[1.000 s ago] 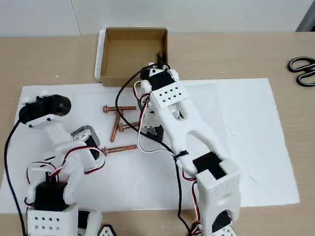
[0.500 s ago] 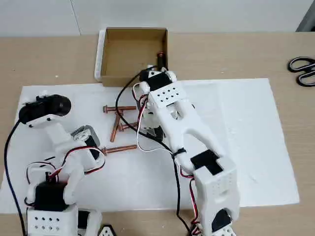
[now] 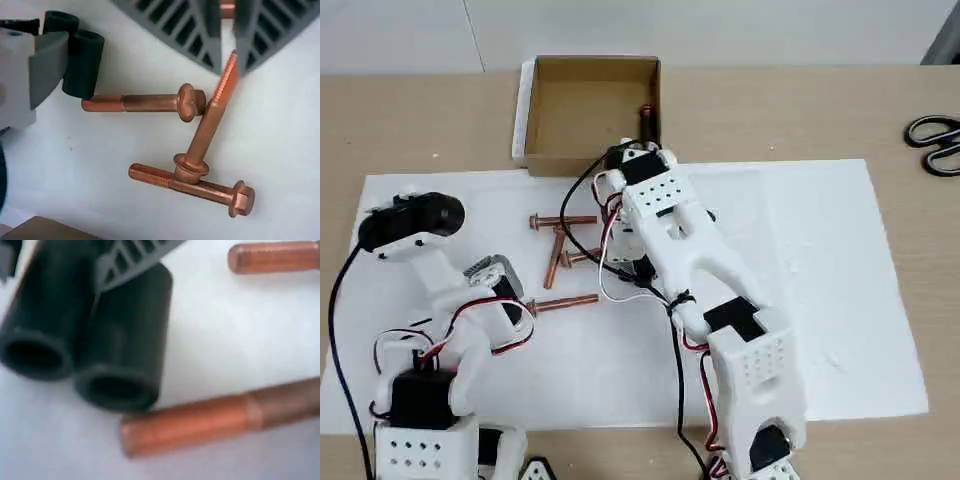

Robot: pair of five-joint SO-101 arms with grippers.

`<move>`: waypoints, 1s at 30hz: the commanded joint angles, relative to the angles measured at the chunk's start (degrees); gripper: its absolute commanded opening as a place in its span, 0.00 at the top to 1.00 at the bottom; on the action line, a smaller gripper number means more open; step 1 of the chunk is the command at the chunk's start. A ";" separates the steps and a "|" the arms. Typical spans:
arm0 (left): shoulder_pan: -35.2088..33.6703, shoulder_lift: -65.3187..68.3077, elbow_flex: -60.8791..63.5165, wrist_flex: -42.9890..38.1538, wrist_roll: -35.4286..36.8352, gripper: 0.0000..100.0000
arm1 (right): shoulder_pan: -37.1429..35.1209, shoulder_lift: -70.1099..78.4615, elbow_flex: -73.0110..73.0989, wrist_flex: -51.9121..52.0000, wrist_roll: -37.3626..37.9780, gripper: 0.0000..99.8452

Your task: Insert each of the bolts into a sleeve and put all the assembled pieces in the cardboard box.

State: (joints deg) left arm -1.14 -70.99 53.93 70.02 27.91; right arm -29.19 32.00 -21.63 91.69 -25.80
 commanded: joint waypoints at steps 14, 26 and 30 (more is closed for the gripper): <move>-0.18 -0.70 -0.40 0.35 0.26 0.99 | 1.80 4.88 -0.26 -2.42 1.05 0.91; -0.18 -0.70 -0.40 0.35 0.26 0.99 | 1.89 8.31 -0.26 -2.07 1.14 0.91; -0.18 -0.70 -0.31 0.35 0.26 0.99 | 1.89 9.36 -0.26 -1.89 1.14 0.91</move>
State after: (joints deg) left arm -1.14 -70.99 53.93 70.02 27.91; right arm -28.48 37.89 -22.42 90.29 -25.27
